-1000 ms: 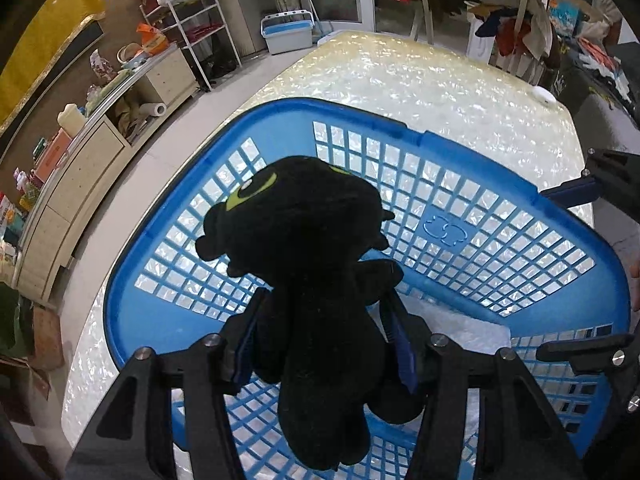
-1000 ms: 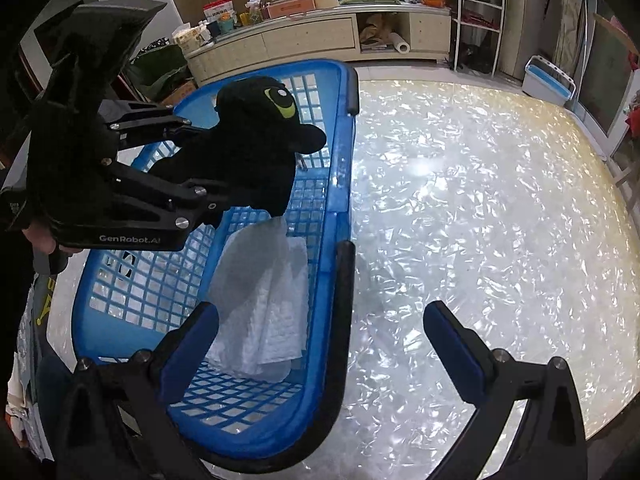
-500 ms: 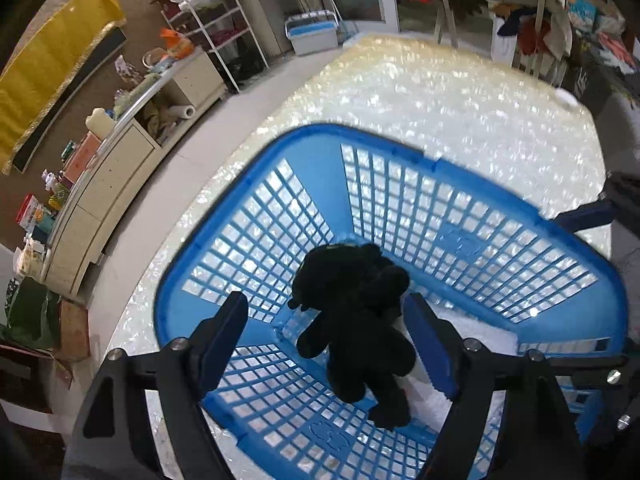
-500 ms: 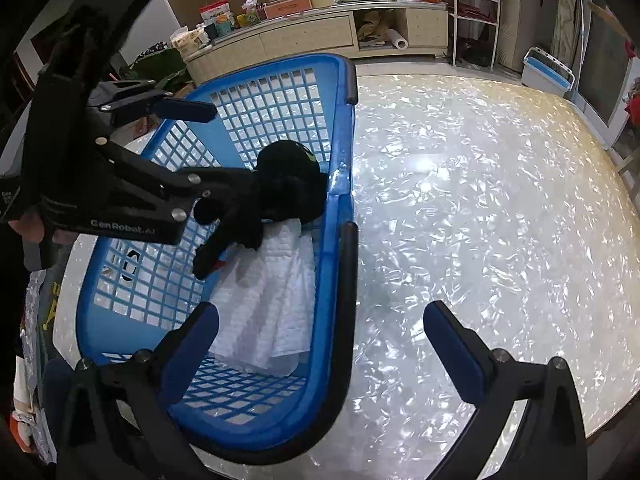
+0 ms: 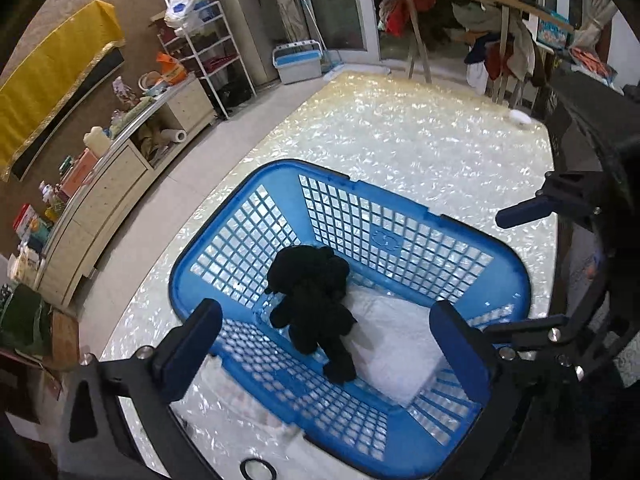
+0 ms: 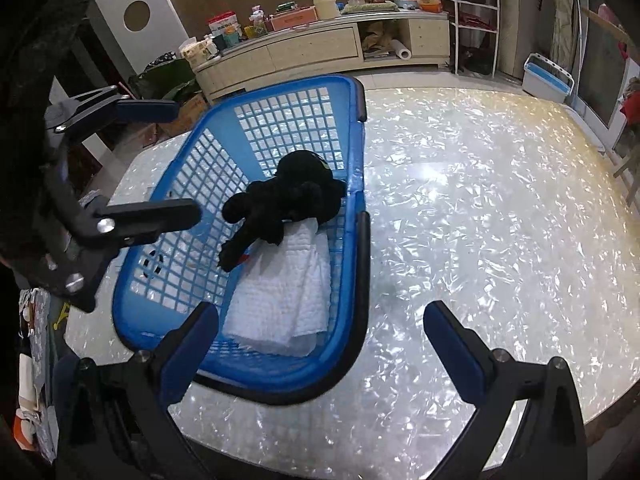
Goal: Organize soft objects
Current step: 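Move the right gripper back over the table toward the black hair tie, then close the right gripper on the black hair tie and lift it, then carry the hair tie over the basket while the left gripper lowers onto the blue cloth, then open the right gripper to drop the hair tie while the left gripper closes on and lifts the blue cloth, then carry the light blue cloth with the left gripper over the basket and release it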
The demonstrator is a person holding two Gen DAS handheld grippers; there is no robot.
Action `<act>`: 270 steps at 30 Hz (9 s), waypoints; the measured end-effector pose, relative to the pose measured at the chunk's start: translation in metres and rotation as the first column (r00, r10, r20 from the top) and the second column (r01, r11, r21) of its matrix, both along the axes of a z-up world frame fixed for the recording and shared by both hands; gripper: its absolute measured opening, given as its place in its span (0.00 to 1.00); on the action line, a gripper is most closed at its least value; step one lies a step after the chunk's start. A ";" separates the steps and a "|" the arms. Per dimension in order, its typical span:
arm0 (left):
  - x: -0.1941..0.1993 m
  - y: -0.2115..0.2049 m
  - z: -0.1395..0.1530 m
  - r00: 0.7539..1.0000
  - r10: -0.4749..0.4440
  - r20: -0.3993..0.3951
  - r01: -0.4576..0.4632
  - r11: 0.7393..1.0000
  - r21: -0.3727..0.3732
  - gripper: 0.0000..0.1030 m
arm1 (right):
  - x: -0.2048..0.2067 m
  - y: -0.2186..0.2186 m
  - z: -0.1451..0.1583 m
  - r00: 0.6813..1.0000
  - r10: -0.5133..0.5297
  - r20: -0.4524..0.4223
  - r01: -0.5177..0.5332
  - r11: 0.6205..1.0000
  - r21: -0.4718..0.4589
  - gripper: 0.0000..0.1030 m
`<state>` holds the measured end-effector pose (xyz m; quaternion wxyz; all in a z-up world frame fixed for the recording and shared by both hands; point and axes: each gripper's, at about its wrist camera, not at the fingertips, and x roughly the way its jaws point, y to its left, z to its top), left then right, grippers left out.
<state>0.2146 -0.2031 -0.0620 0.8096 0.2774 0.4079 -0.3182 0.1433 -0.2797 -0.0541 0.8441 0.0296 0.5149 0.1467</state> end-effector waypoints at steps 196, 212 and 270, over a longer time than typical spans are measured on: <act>-0.005 0.358 -0.150 0.939 0.245 -0.241 -0.272 0.958 -0.088 0.03 | 0.069 0.094 -0.065 0.963 0.044 -0.266 -0.105 0.970 -0.219 0.11; -0.034 0.363 -0.113 0.935 0.285 -0.209 -0.313 0.943 -0.112 0.03 | 0.020 0.095 0.001 1.000 -0.012 -0.028 0.005 0.969 -0.248 0.98; -0.077 0.037 0.060 0.996 -0.086 -0.032 0.080 0.982 -0.168 0.03 | -0.042 0.002 0.022 0.983 -0.104 0.149 0.114 0.992 -0.057 1.00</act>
